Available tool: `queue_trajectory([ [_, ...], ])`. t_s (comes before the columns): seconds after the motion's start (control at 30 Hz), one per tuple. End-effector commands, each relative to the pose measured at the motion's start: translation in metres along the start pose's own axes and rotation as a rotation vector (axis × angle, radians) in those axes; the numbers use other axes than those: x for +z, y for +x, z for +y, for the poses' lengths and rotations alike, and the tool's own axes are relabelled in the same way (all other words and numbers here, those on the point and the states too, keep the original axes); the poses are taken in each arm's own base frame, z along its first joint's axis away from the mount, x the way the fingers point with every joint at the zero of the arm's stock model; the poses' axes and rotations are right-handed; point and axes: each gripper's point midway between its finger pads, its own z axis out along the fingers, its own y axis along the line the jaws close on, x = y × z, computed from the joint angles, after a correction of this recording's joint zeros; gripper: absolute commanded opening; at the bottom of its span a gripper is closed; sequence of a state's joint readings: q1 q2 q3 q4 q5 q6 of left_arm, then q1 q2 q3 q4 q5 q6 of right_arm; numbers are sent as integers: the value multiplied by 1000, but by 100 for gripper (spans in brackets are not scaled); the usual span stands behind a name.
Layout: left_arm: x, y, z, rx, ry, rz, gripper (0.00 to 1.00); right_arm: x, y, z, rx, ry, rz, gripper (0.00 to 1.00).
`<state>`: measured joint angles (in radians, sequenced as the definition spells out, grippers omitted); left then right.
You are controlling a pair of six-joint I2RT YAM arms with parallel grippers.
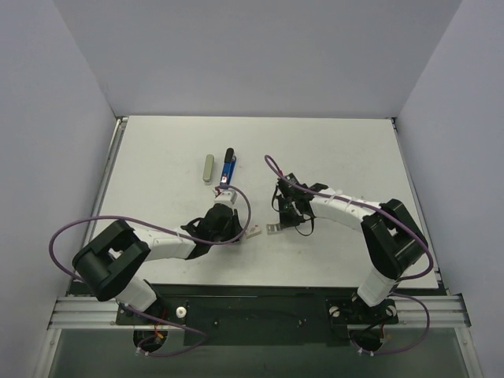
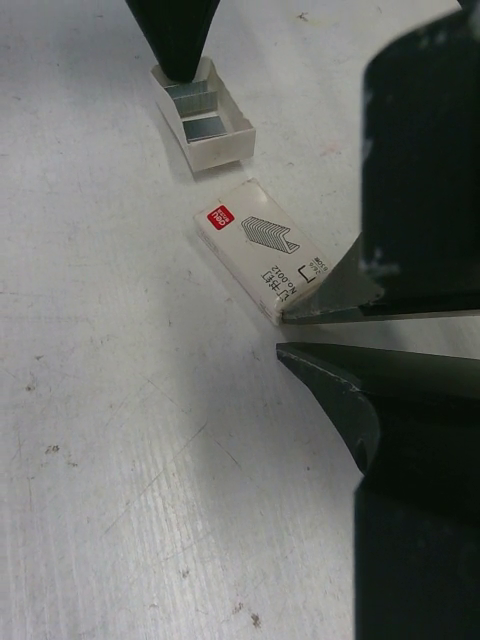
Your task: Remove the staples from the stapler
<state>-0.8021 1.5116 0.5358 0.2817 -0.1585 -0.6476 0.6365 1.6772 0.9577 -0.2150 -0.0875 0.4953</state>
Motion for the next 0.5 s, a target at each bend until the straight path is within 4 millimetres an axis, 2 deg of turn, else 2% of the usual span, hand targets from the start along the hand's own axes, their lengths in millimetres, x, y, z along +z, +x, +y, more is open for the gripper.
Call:
queue_trajectory([
  [0.0,5,-4,-8,5,32,7,24,-16,-19,9,-18,-2,-57,0],
  [0.2,6,-3,-10,8,41,8,23,-13,-22,15,-27,-4,-55,0],
  [0.47,7,-2,-14,18,64,11,22,-9,-21,12,-32,25,-45,0],
])
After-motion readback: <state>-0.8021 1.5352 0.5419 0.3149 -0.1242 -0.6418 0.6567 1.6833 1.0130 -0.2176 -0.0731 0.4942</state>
